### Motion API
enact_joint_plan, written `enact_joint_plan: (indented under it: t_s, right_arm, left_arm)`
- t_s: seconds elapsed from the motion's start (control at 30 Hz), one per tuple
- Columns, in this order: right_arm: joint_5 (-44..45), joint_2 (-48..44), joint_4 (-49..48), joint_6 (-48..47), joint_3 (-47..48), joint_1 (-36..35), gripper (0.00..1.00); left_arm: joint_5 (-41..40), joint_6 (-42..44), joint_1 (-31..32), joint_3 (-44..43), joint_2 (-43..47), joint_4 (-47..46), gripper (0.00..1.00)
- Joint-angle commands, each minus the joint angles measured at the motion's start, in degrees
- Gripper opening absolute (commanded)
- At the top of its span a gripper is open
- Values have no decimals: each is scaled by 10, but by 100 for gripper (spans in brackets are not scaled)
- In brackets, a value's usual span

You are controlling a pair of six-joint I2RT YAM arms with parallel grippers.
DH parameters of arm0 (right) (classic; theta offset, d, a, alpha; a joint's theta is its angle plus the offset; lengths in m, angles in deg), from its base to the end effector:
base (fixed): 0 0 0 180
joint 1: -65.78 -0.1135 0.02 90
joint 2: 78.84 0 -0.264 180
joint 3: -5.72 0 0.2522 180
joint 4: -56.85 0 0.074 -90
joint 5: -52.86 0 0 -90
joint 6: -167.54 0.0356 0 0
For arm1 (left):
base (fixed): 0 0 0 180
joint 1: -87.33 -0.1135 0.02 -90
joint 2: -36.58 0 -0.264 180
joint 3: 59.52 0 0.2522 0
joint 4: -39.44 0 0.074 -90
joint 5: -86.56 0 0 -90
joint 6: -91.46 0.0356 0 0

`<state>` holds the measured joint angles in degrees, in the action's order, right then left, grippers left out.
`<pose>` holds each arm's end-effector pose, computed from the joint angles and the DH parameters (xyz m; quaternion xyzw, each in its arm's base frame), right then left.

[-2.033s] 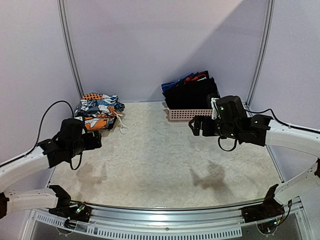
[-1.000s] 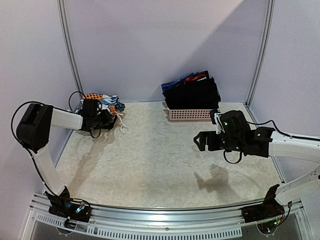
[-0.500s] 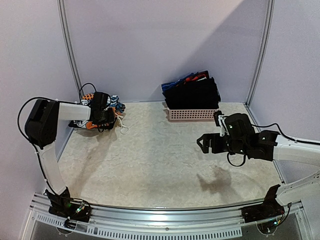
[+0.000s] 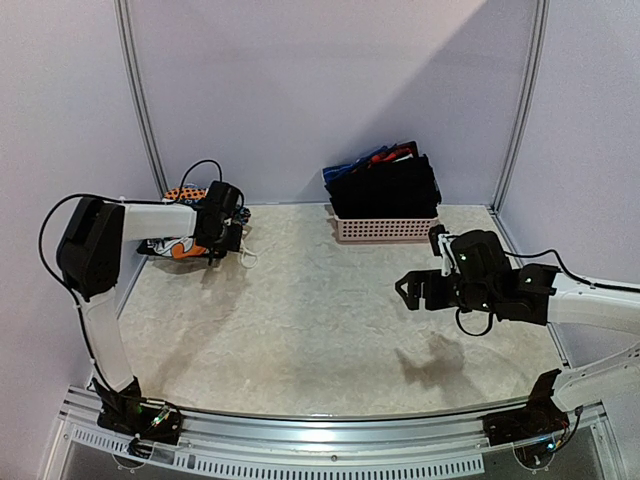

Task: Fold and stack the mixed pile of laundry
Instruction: Adjust the square-folded shorts at the corner of the board.

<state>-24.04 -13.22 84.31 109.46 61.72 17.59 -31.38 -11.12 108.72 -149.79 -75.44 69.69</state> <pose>0.1703 0.1783 0.2463 -0.0755 0.8876 0.2067 0.4045 0.3954 -0.1370 0.1817 -0.0079 0.9209 0.1260 0.3688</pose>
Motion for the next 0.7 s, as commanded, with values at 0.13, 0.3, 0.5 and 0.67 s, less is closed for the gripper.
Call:
enact_joint_plan:
  t_s: [0.13, 0.3, 0.5, 0.67]
  right_arm:
    - [0, -24, -4, 0, -16, 3, 99]
    - [1, -33, -2, 2, -22, 4, 99]
    - [3, -39, 2, 2, -25, 3, 99]
    - [3, -40, -2, 3, -29, 3, 99]
  left_arm:
    - [-56, 36, 5, -99, -59, 100, 62]
    - [-42, 21, 6, -141, -102, 150, 71]
    - [-48, 11, 6, -150, -116, 157, 64]
    - [-45, 15, 7, -138, -95, 144, 49]
